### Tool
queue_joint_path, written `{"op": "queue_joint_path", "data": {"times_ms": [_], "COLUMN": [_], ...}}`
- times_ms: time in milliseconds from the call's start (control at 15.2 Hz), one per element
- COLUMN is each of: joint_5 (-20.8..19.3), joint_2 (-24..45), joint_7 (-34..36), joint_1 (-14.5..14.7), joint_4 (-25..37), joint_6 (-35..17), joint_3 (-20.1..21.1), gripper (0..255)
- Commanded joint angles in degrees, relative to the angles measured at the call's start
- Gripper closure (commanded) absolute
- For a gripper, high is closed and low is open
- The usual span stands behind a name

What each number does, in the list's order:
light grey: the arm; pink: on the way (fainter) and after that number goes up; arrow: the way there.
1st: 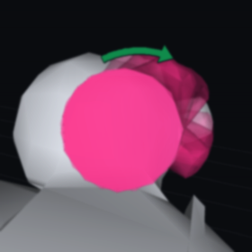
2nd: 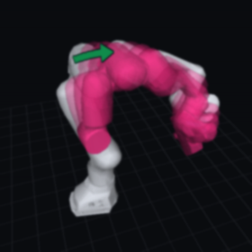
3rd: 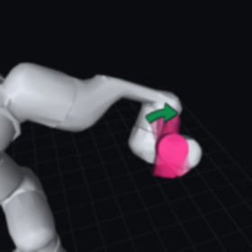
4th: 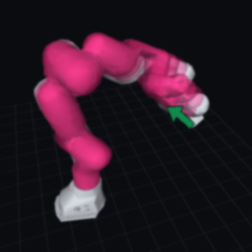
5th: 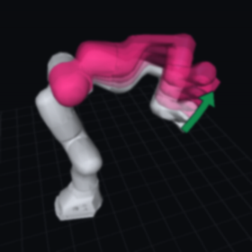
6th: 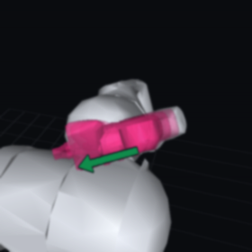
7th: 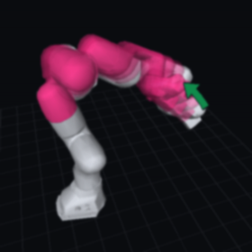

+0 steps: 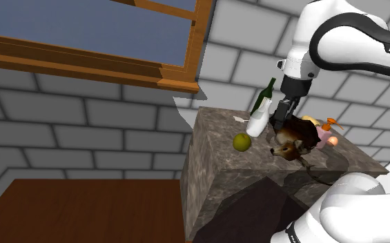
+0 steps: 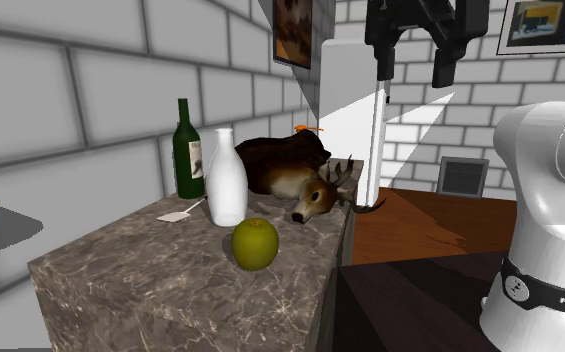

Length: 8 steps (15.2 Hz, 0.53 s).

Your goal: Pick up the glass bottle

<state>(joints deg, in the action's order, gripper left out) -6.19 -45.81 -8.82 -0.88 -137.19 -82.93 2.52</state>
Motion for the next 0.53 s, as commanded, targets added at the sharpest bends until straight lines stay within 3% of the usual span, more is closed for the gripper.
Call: {"op": "queue_joint_path", "data": {"times_ms": [0, 462], "joint_5": [0.0, -5.4], "joint_2": [0.0, 9.0], "joint_7": [0.0, -8.5], "joint_1": [0.0, -2.6], "joint_4": [0.0, 3.4], "joint_6": [0.0, -6.9], "joint_3": [0.0, -8.1], "gripper": [0, 0]}}
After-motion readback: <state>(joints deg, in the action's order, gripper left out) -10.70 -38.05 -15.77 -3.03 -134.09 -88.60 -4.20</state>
